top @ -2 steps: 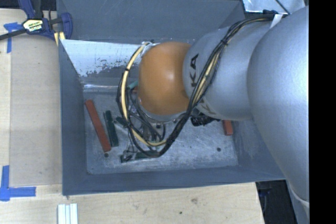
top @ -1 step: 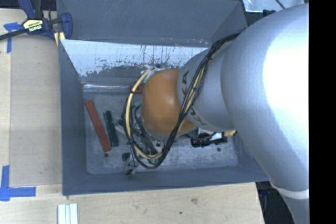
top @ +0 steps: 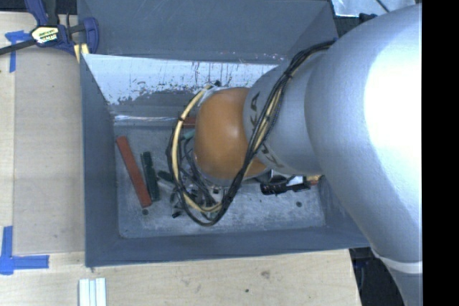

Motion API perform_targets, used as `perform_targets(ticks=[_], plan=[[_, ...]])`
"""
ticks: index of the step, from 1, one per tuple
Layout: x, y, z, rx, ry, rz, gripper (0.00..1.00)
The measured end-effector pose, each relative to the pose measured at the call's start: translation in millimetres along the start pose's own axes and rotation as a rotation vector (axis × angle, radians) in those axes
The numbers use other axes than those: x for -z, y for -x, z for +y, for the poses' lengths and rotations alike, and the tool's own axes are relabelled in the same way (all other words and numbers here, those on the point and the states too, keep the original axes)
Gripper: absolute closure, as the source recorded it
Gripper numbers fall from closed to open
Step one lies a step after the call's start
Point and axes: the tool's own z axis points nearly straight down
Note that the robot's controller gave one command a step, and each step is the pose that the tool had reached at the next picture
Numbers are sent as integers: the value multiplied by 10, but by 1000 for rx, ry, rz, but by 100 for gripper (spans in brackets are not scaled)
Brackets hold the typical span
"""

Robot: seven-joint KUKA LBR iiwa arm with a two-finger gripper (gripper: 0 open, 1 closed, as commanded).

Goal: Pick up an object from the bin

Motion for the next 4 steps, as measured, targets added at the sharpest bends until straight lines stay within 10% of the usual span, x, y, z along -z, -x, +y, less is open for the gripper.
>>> perform_targets(ticks=[1, 2, 3, 4], plan=[[-61, -65, -22, 2, -10, 20, 0], [-54, -58, -17, 1, -8, 18, 100], [326, 46, -512, -7, -12, 17, 100], [2007, 192, -348, 1, -6, 12, 100]])
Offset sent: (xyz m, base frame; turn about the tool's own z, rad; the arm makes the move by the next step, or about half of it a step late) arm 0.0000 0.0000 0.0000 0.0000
